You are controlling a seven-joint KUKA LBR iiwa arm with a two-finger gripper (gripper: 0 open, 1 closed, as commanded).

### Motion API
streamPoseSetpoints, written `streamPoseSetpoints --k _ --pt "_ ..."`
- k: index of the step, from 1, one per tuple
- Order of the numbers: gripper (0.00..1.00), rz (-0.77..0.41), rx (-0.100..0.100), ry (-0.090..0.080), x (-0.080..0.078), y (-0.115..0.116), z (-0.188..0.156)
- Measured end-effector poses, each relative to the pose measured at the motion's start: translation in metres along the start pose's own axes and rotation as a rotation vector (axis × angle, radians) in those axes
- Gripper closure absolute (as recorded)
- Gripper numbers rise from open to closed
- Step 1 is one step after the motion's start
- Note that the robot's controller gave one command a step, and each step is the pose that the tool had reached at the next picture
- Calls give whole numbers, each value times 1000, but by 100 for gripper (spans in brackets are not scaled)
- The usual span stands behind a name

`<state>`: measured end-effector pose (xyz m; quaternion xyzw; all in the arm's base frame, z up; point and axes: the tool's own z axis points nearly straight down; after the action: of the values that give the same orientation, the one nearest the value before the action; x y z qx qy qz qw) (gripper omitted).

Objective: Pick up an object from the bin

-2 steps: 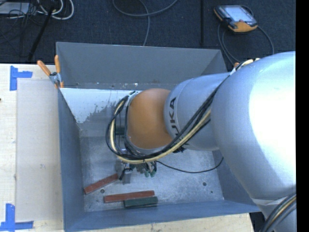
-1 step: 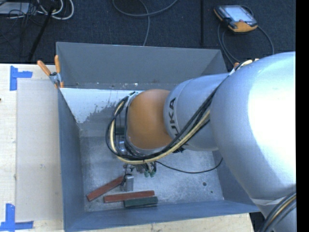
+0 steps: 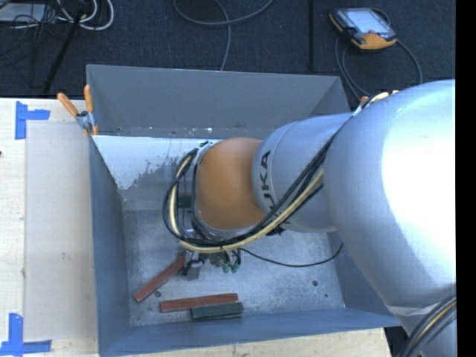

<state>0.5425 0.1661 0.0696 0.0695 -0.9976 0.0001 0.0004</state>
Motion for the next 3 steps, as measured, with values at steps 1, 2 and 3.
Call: streamPoseSetpoints --k 1,2,3 --pt "100 0 0 0 0 0 0" --pt "100 -7 2 14 -6 -2 -17" --pt "100 39 0 -1 -2 -6 -127"
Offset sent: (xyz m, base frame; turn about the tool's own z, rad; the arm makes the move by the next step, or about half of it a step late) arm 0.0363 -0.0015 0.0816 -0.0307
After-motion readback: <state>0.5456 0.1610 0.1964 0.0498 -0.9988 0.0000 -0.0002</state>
